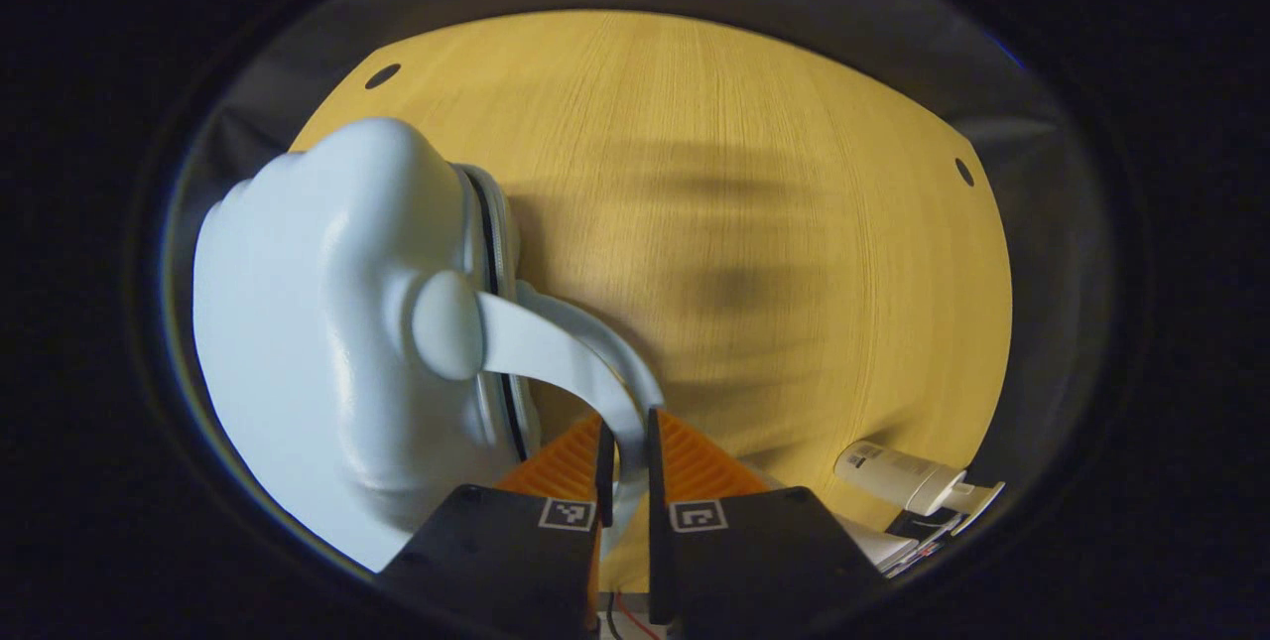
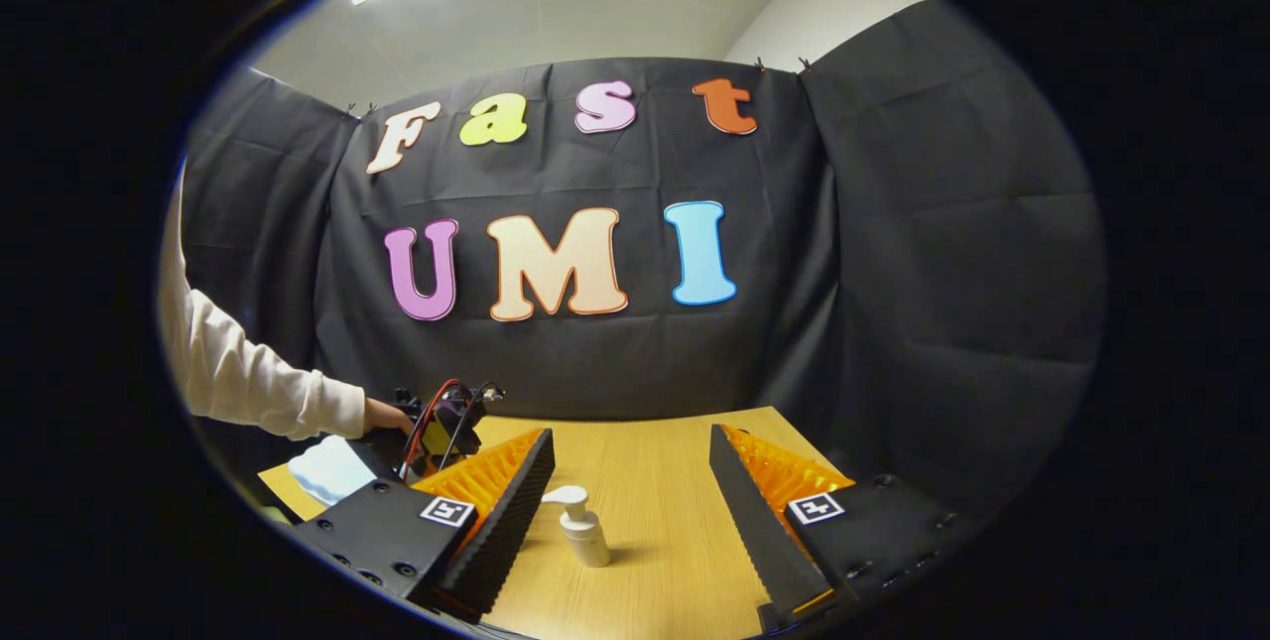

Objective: First open the suitcase, pack the skin care products into it, and then close the suitcase.

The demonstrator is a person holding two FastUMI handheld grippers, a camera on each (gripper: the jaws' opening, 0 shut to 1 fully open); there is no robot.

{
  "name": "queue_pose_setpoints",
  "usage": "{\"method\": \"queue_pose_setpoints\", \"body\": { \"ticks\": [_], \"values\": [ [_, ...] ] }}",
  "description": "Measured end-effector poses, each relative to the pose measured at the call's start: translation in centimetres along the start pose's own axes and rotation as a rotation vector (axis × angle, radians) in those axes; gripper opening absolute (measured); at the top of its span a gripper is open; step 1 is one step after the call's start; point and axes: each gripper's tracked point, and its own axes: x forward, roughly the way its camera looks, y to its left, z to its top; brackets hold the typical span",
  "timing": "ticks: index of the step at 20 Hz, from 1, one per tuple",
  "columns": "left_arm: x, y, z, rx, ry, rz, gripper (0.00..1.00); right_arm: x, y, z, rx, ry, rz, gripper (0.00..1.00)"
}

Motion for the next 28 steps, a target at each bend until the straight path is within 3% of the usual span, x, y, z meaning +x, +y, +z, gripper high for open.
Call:
{"method": "queue_pose_setpoints", "body": {
  "ticks": [3,7,10,19,22,28],
  "values": [
    [-0.7,-0.5,0.3,-0.023,-0.013,-0.044,0.05,0.0,0.2,0.2,-0.011,-0.003,0.003,0.98],
    [-2.3,-1.3,0.9,-0.058,-0.042,-0.103,0.00,0.2,1.2,0.0,-0.019,0.001,0.023,0.98],
    [-4.3,-1.8,1.4,-0.082,-0.072,-0.185,0.00,0.2,2.3,0.2,-0.024,-0.001,0.048,0.98],
    [-12.1,0.2,1.5,-0.069,-0.206,-0.330,0.00,0.3,7.1,1.5,-0.028,-0.038,0.127,1.00],
    [-15.6,3.3,2.4,-0.095,-0.275,-0.350,0.00,0.0,8.9,2.2,-0.055,-0.065,0.148,0.98],
    [-19.6,13.0,2.9,-0.162,-0.375,-0.288,0.00,-0.6,12.3,2.8,-0.058,-0.098,0.156,1.00]
  ]
}}
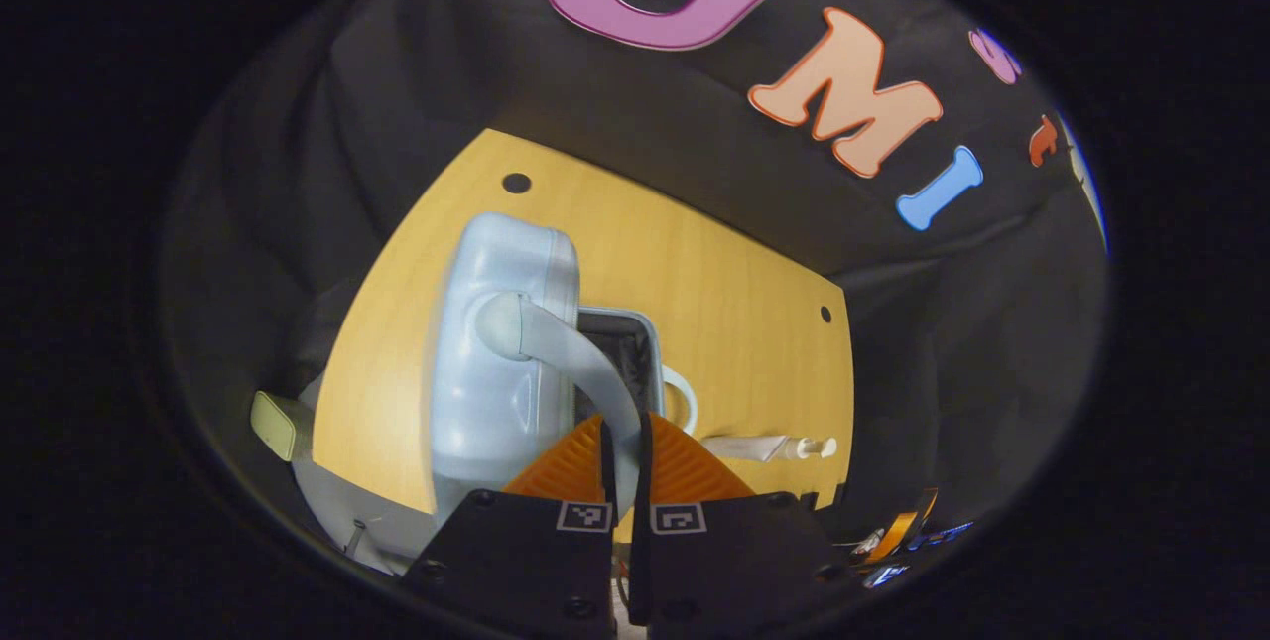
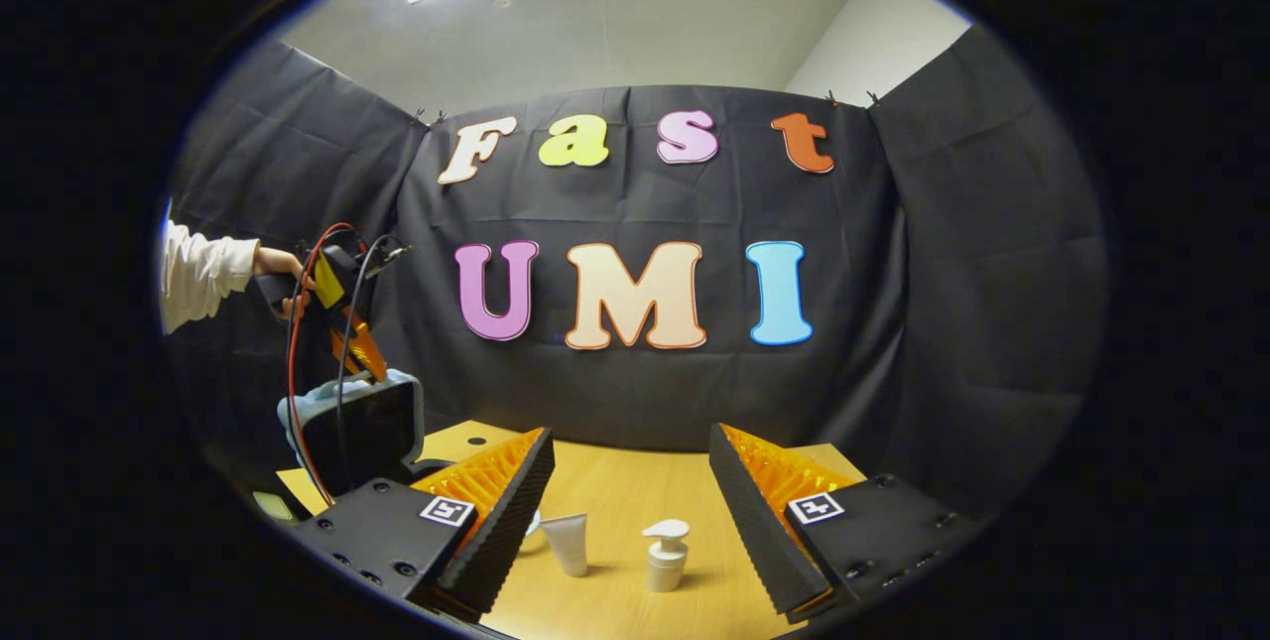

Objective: First open the suitcase, pack the skin care products into it, and then close the suitcase.

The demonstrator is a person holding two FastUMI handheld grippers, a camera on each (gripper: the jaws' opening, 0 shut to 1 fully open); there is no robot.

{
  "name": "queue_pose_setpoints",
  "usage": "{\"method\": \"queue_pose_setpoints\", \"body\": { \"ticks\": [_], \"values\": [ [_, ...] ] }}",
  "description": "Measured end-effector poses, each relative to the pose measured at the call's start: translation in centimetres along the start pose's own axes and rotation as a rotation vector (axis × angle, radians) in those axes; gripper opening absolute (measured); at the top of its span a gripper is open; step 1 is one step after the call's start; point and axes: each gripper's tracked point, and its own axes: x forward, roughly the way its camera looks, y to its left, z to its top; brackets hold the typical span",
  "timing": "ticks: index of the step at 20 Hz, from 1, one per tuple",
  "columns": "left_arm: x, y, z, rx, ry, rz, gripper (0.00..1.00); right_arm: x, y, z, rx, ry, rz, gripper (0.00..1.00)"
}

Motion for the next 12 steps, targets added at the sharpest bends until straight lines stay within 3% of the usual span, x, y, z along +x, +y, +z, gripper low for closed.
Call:
{"method": "queue_pose_setpoints", "body": {
  "ticks": [6,12],
  "values": [
    [-2.8,9.0,0.9,-0.042,-0.041,0.064,0.00,0.2,3.4,-0.4,-0.014,0.012,0.000,0.98],
    [-2.4,20.0,0.0,-0.082,-0.051,0.166,0.00,0.2,6.1,-1.3,0.026,0.044,-0.009,0.98]
  ]
}}
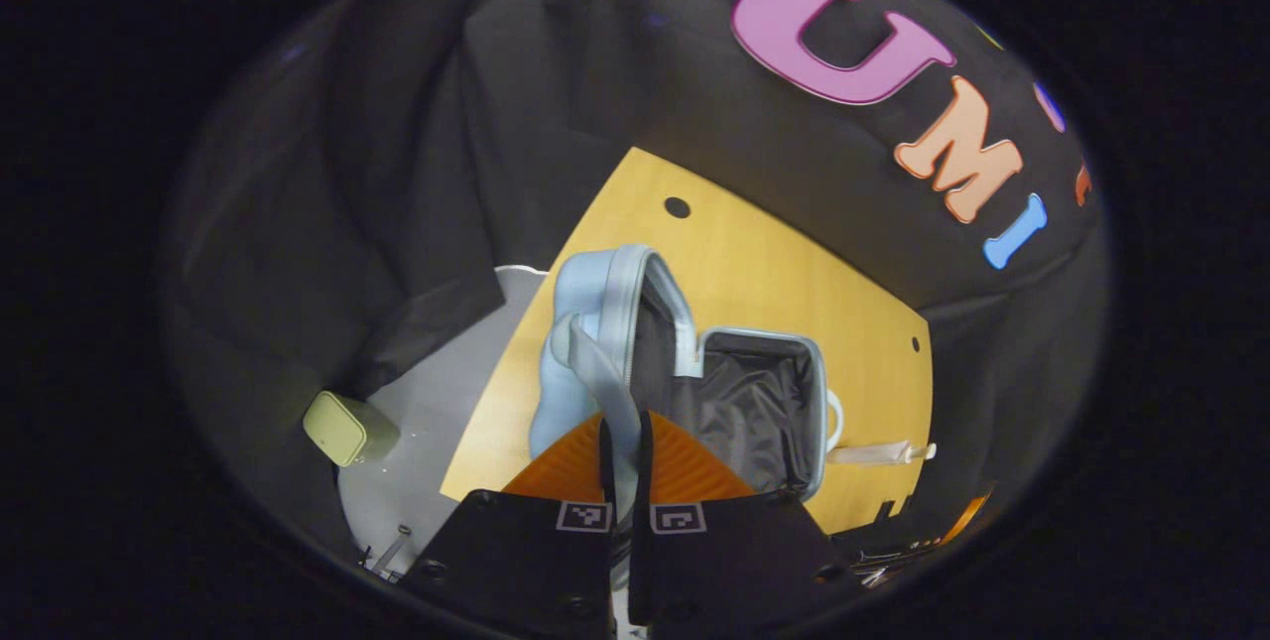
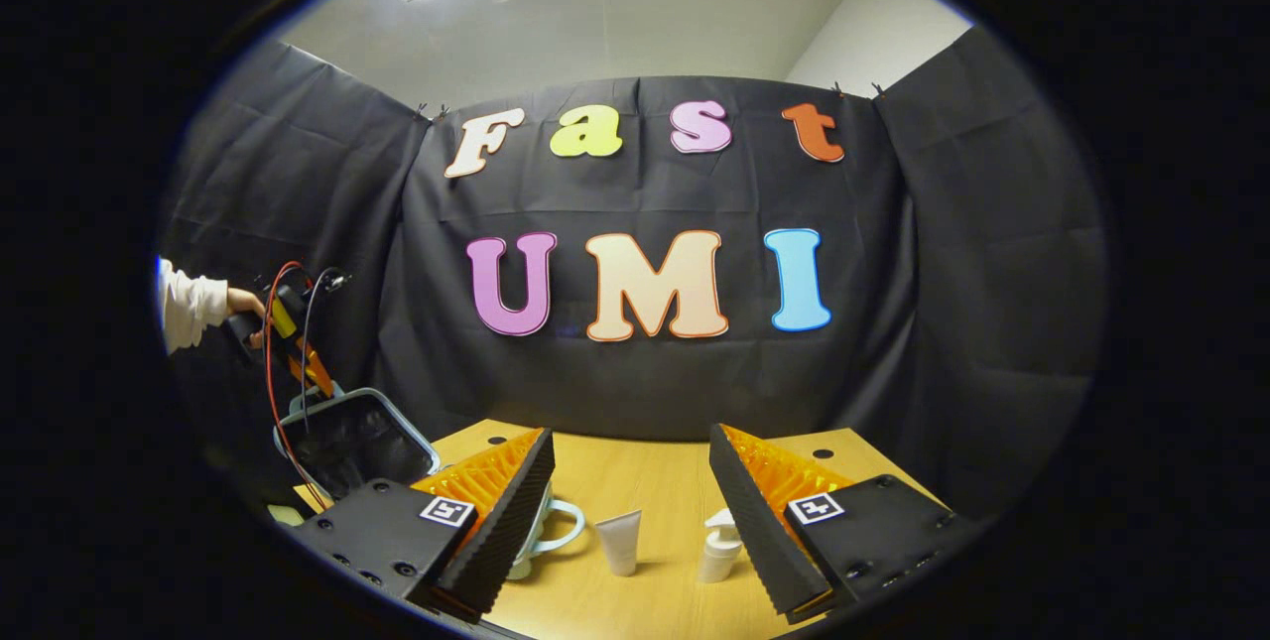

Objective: First open the suitcase, pack the skin care products into it, and then close the suitcase.

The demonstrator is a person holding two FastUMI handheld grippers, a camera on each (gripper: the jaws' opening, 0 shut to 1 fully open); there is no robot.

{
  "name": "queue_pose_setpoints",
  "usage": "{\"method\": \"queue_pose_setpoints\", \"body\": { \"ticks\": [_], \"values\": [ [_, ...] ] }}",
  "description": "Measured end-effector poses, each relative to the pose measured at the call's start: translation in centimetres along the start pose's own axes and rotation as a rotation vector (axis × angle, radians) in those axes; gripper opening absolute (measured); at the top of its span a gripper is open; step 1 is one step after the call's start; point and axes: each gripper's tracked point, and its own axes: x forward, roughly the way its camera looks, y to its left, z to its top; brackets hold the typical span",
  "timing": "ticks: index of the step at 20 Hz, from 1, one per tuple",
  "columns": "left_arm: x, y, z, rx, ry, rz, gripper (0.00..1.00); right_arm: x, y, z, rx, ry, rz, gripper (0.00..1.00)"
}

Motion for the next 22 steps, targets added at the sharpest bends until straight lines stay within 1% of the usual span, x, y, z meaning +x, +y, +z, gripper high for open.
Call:
{"method": "queue_pose_setpoints", "body": {
  "ticks": [3,7,9,11,13,15,16,17,18,21,22],
  "values": [
    [1.7,4.7,-1.1,-0.058,0.015,0.015,0.00,-0.2,1.0,-0.5,0.014,0.013,-0.005,0.99],
    [5.1,10.0,-4.1,-0.081,0.057,0.039,0.00,0.0,1.7,-1.0,0.032,0.032,-0.015,0.98],
    [6.5,11.7,-5.1,-0.095,0.068,0.038,0.00,0.1,1.6,-1.0,0.015,0.046,-0.027,0.98],
    [7.7,12.4,-5.7,-0.110,0.071,0.022,0.00,0.2,2.1,-1.2,0.007,0.056,-0.030,0.98],
    [9.1,13.5,-6.3,-0.102,0.069,0.020,0.00,0.3,2.6,-1.4,-0.005,0.066,-0.030,0.98],
    [10.4,14.7,-7.1,-0.076,0.071,0.055,0.00,0.3,3.1,-1.3,-0.024,0.071,-0.026,0.98],
    [10.6,15.1,-7.2,-0.054,0.069,0.078,0.03,0.3,3.3,-1.5,-0.030,0.074,-0.023,0.98],
    [10.9,15.5,-7.1,-0.021,0.054,0.100,0.00,0.4,3.4,-1.6,-0.031,0.073,-0.019,0.98],
    [10.4,15.4,-6.3,0.011,0.024,0.105,0.04,0.4,3.4,-1.6,-0.029,0.072,-0.016,0.98],
    [8.0,14.8,-2.9,0.126,-0.111,0.173,0.58,0.6,2.8,-2.1,-0.035,0.079,-0.020,1.00],
    [7.1,13.8,-1.6,0.165,-0.169,0.177,0.76,0.7,2.4,-2.2,-0.036,0.080,-0.023,0.99]
  ]
}}
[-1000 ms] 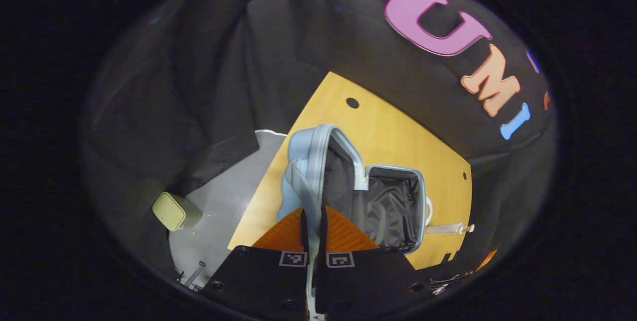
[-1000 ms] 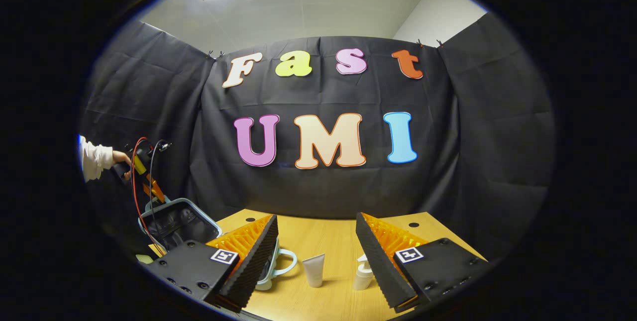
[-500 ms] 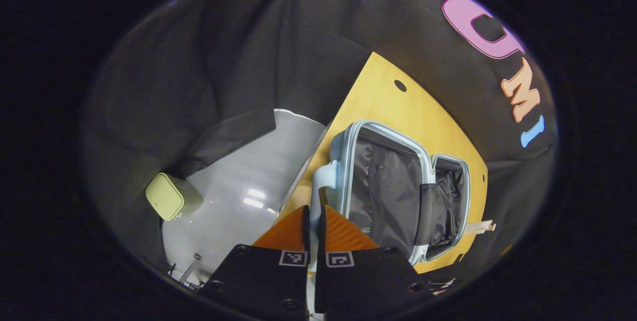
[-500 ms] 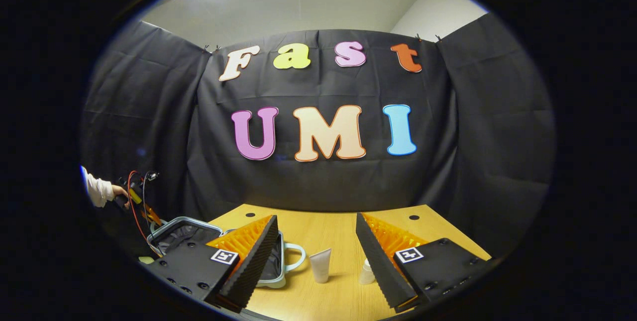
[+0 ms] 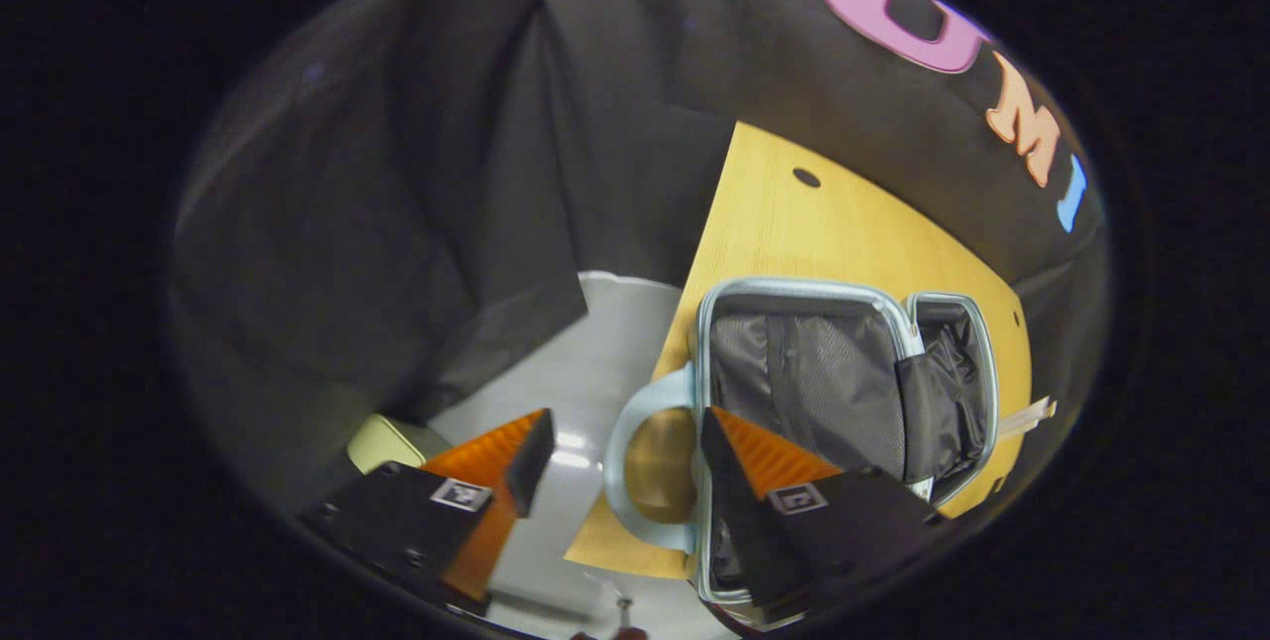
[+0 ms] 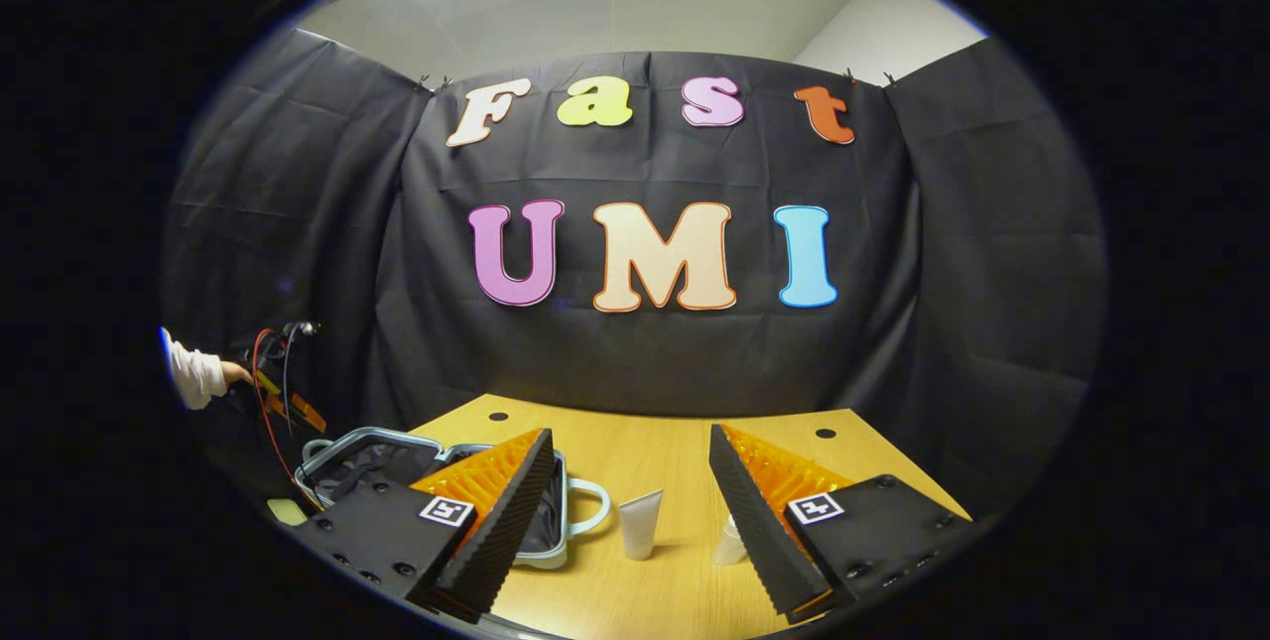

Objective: First open the suitcase, pack the skin care products into it, and then close the suitcase.

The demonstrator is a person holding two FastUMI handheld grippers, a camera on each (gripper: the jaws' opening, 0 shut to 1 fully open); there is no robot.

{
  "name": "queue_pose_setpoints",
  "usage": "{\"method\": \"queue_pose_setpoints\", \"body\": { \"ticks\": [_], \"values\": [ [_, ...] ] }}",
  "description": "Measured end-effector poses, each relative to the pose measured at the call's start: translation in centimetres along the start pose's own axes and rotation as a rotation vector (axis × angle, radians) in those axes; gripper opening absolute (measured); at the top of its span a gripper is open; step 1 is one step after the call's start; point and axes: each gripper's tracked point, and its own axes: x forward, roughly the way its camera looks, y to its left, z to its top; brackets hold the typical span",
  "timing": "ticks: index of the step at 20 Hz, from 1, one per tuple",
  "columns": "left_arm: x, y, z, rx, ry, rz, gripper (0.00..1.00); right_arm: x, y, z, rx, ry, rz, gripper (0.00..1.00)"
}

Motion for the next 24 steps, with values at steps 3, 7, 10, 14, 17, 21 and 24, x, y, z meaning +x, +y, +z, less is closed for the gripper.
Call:
{"method": "queue_pose_setpoints", "body": {
  "ticks": [3,7,10,14,17,21,24],
  "values": [
    [-3.8,-4.2,3.8,0.073,-0.152,-0.022,0.90,0.3,-1.2,-0.4,0.006,0.003,-0.005,0.99],
    [-9.1,-14.4,6.1,0.150,-0.352,-0.152,0.90,1.1,-3.9,-1.3,0.016,0.012,-0.012,0.99],
    [-12.5,-25.5,5.5,0.150,-0.458,-0.366,0.90,1.8,-5.9,-2.7,0.016,0.033,-0.007,1.00],
    [-14.4,-37.7,2.7,0.145,-0.525,-0.555,0.89,3.4,-8.5,-6.1,0.020,0.076,0.013,0.99],
    [-16.2,-46.0,-0.5,0.116,-0.537,-0.689,0.90,5.0,-10.4,-9.3,0.025,0.115,0.025,0.99],
    [-13.5,-54.1,-6.1,0.177,-0.486,-0.774,0.90,7.1,-11.6,-13.6,-0.011,0.176,0.062,0.98],
    [-11.1,-58.6,-8.9,0.201,-0.481,-0.792,0.90,8.1,-11.8,-17.1,-0.029,0.206,0.095,0.99]
  ]
}}
